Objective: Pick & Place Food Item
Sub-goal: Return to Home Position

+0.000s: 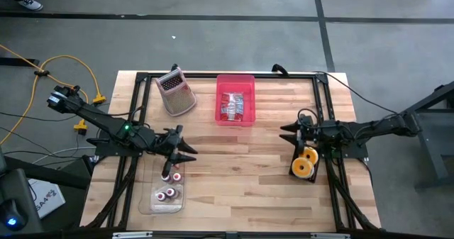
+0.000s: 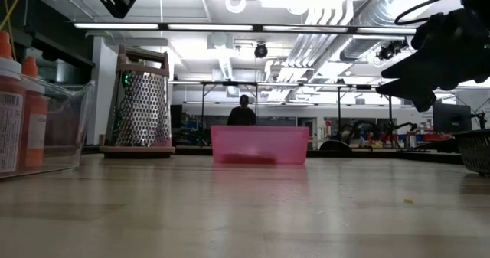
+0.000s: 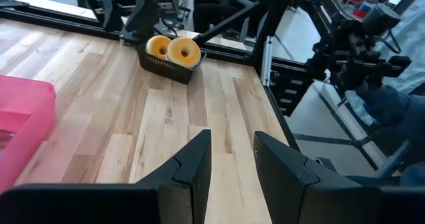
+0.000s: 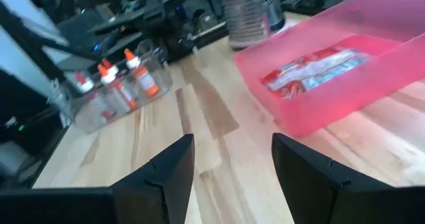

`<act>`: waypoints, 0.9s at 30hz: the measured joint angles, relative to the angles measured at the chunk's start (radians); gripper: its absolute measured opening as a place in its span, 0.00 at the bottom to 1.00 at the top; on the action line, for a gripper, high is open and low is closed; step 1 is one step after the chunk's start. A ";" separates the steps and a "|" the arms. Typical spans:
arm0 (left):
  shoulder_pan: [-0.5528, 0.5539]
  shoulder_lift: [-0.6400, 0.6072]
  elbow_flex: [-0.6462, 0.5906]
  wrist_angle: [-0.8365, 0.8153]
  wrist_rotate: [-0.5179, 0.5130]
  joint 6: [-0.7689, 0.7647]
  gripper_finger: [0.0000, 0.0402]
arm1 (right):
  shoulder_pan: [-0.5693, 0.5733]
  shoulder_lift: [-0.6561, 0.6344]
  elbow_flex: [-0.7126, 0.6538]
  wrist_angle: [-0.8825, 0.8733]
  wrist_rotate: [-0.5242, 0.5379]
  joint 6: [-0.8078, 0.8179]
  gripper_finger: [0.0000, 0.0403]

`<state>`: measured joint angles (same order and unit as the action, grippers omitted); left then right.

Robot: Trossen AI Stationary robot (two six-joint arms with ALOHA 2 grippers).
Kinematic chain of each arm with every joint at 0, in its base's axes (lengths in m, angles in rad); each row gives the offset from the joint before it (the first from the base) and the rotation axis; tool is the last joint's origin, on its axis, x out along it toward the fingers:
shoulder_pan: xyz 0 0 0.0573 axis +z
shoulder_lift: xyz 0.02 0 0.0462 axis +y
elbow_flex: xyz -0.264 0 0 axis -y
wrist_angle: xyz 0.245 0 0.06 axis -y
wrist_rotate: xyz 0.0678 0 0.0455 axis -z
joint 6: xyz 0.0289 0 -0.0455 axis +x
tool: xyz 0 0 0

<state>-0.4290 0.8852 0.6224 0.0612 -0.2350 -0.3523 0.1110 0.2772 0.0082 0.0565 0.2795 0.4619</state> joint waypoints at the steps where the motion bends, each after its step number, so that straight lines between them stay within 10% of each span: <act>1: 0.000 0.000 0.000 0.001 0.008 0.000 0.27 | 0.000 0.004 0.000 -0.002 -0.014 -0.004 0.47; 16: 0.000 0.000 0.000 0.019 0.047 0.000 0.27 | -0.007 0.008 0.000 -0.047 -0.281 -0.021 0.47; 27: 0.000 0.000 0.000 0.031 0.056 0.023 0.27 | -0.020 0.008 -0.001 -0.046 -0.285 -0.093 0.47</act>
<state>-0.4290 0.8852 0.6224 0.0917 -0.1791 -0.3291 0.0914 0.2852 0.0074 0.0105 -0.0055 0.3691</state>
